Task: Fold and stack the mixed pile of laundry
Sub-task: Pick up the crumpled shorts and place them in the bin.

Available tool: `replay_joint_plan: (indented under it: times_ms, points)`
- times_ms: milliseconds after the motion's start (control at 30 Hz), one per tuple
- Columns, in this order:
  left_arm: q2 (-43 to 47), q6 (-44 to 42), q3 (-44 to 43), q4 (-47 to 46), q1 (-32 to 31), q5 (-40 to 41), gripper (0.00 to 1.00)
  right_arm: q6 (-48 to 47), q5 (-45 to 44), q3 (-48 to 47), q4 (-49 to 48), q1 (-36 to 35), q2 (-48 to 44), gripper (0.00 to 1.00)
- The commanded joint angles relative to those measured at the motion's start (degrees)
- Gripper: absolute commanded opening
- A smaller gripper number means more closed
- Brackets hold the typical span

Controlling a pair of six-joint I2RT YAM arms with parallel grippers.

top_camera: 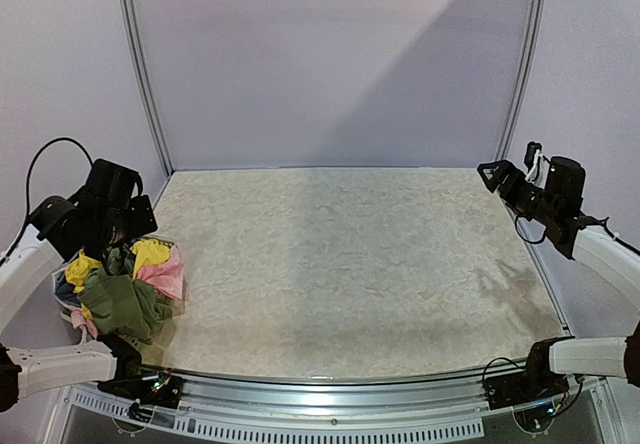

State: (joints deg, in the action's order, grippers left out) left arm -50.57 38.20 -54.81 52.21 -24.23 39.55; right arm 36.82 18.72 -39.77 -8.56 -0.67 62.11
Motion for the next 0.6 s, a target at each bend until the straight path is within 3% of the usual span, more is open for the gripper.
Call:
replay_joint_plan:
  times_ms: [0,233,433,567]
  points:
    - [2.89,10.58,-0.32,8.35,-3.09,-0.88,0.91,-1.66,-2.68,-3.17,9.77,0.15,0.72,0.99]
    - [6.18,17.75,5.37,11.5,-5.04,-1.19,0.88,-1.87,-3.81,-4.82,13.74,0.15,2.58,0.99]
    - [-1.17,12.3,4.58,6.84,-4.19,1.22,0.77,-1.31,-2.08,-5.38,13.55,0.21,5.16,0.99]
    - [-8.0,6.9,3.22,1.51,0.86,-3.72,0.68,-1.46,-2.09,-6.05,14.43,0.17,6.44,0.99]
